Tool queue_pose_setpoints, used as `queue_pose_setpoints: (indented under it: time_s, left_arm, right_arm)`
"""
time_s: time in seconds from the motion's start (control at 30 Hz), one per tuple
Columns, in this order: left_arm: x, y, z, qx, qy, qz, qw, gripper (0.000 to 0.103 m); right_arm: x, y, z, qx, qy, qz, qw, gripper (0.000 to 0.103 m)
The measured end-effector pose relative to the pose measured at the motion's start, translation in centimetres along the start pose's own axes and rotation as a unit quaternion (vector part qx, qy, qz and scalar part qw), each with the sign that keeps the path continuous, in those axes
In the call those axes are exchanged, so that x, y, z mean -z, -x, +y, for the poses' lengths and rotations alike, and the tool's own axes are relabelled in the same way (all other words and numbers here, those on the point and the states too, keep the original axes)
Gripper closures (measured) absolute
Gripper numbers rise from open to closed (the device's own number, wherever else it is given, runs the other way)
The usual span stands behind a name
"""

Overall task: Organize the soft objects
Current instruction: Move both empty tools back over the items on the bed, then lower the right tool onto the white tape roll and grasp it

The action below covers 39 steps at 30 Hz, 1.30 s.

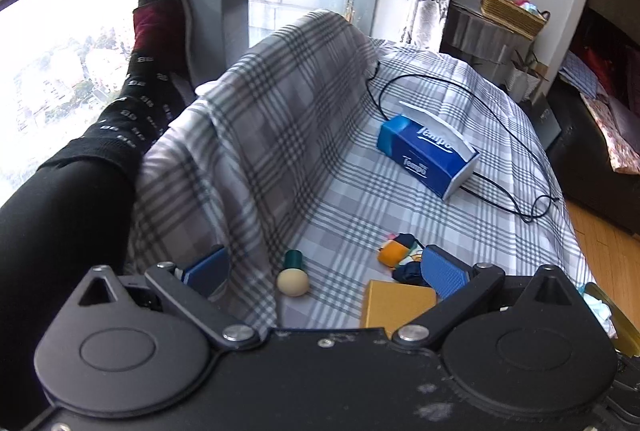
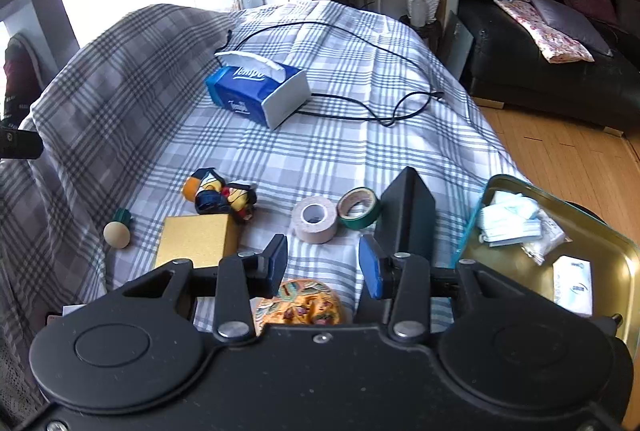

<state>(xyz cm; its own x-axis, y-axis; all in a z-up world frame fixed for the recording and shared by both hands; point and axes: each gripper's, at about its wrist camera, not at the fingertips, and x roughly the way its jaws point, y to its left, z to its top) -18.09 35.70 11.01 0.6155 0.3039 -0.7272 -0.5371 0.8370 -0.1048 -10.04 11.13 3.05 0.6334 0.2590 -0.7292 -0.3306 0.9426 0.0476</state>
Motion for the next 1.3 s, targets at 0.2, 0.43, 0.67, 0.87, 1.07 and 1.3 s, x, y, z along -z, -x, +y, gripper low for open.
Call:
queue_pose_setpoints:
  time_s: [0.2, 0.43, 0.67, 0.87, 1.07, 1.3]
  left_arm:
    - [0.3, -0.8, 2.2, 0.009, 0.033, 0.014, 0.9993, 0.001]
    - [2.6, -1.9, -1.4, 0.055, -0.001, 0.041, 0.9976, 0.001]
    - [4.6, -3.3, -3.4, 0.086, -0.032, 0.074, 0.9931, 0.001]
    - [5.0, -4.9, -2.8, 0.083, -0.021, 0.097, 0.9916, 0.001]
    - [5.1, -5.7, -2.7, 0.075, -0.019, 0.105, 0.9914, 0.001]
    - [5.2, -6.3, -2.7, 0.070, -0.017, 0.110, 0.9913, 0.001]
  right_arm:
    - [-0.4, -2.5, 2.7, -0.003, 0.026, 0.022, 0.999, 0.060]
    - [-0.7, -5.5, 3.4, 0.009, 0.026, 0.052, 0.998, 0.060]
    - [-1.2, -8.6, 3.6, 0.029, 0.022, 0.078, 0.996, 0.060]
    - [-1.5, -10.9, 3.9, 0.035, 0.017, 0.093, 0.995, 0.060]
    - [-1.7, -12.3, 3.9, 0.040, 0.022, 0.101, 0.994, 0.060]
    - [-1.9, -13.0, 3.2, 0.043, 0.014, 0.101, 0.994, 0.060]
